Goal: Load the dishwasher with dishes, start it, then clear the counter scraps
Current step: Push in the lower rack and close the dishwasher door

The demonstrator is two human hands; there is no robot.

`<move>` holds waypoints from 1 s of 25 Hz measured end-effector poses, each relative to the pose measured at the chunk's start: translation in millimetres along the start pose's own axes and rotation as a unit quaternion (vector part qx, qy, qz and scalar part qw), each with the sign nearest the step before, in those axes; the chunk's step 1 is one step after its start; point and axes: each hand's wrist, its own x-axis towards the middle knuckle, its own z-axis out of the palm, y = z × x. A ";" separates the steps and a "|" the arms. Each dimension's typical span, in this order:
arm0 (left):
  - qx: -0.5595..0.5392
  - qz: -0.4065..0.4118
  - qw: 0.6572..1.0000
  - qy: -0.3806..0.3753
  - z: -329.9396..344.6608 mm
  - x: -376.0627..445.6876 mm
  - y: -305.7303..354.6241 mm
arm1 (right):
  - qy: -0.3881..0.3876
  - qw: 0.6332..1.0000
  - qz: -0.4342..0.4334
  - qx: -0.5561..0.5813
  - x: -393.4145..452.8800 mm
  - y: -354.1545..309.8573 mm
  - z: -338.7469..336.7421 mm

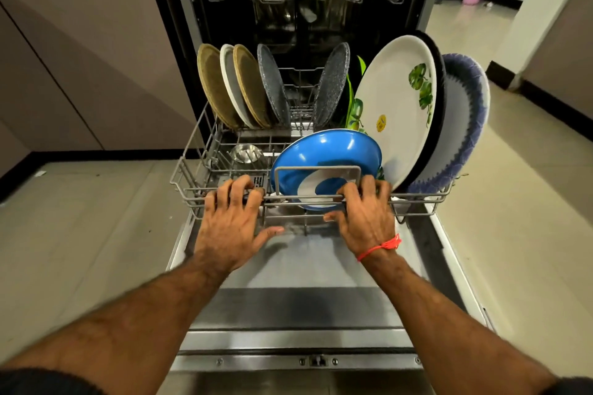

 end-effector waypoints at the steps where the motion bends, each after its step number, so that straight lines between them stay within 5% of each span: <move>1: 0.000 -0.005 1.000 -0.007 2.9 5.6 0.1 | -0.001 1.000 0.003 0.003 5.8 1.3 4.0; 17: -0.011 -0.078 0.997 0.008 59.9 109.0 -4.7 | 0.061 0.996 -0.036 -0.060 85.3 33.8 73.3; 21: -0.018 -0.091 0.995 -0.044 71.4 144.7 -13.0 | 0.029 0.998 -0.001 -0.052 110.0 26.2 91.9; 25: -0.042 -0.083 0.989 -0.113 73.9 182.9 -25.5 | -0.083 0.995 0.002 -0.053 146.5 31.7 93.3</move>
